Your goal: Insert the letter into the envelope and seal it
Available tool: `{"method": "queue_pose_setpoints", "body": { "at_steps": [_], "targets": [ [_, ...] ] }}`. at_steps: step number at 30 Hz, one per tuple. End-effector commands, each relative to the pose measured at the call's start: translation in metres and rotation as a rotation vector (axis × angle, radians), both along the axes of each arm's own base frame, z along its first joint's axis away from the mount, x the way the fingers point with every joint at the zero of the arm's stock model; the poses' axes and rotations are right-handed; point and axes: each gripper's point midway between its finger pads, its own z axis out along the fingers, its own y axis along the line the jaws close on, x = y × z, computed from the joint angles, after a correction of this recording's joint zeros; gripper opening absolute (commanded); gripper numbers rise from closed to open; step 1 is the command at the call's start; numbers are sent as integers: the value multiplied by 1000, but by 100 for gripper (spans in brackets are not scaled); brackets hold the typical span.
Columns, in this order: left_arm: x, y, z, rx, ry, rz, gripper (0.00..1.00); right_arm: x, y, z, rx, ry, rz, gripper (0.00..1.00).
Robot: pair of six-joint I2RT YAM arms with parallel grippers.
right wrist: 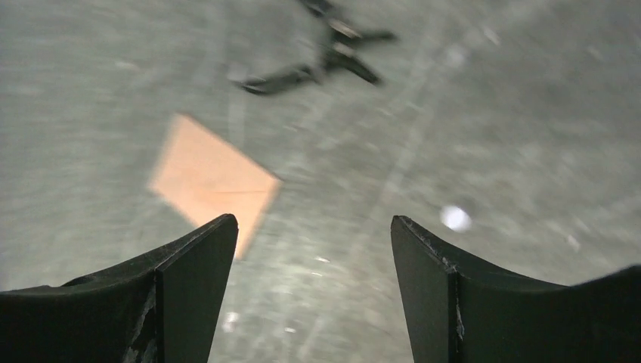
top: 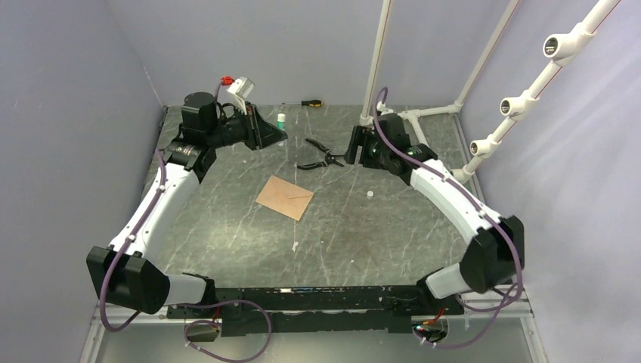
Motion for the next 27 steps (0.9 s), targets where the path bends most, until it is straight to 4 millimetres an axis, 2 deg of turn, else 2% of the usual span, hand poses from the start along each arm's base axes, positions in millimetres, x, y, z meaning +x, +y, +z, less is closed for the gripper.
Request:
{"method": "queue_pose_setpoints", "body": {
  "at_steps": [1, 3, 6, 11, 16, 21, 27],
  "targets": [
    [-7, 5, -12, 55, -12, 6, 2, -18, -79, -81, -347, 260, -245, 78],
    [-7, 4, -16, 52, 3, 4, 2, -16, -83, -100, -375, 312, -247, 77],
    [-7, 3, -19, 50, 21, -3, 2, -13, -77, -129, -395, 379, -197, 76],
    [-6, 3, -21, 55, 30, -3, 2, -9, -74, -164, -430, 455, -179, 65],
    [-5, 1, -22, 49, 30, -12, 2, -2, -78, -180, -459, 485, -184, 53],
    [-5, 0, -21, 50, 24, -18, 2, -5, -82, -194, -480, 527, -192, 49],
    [-3, -1, -23, 51, 24, -27, 2, 1, -81, -197, -465, 513, -193, 41]
  ]
}}
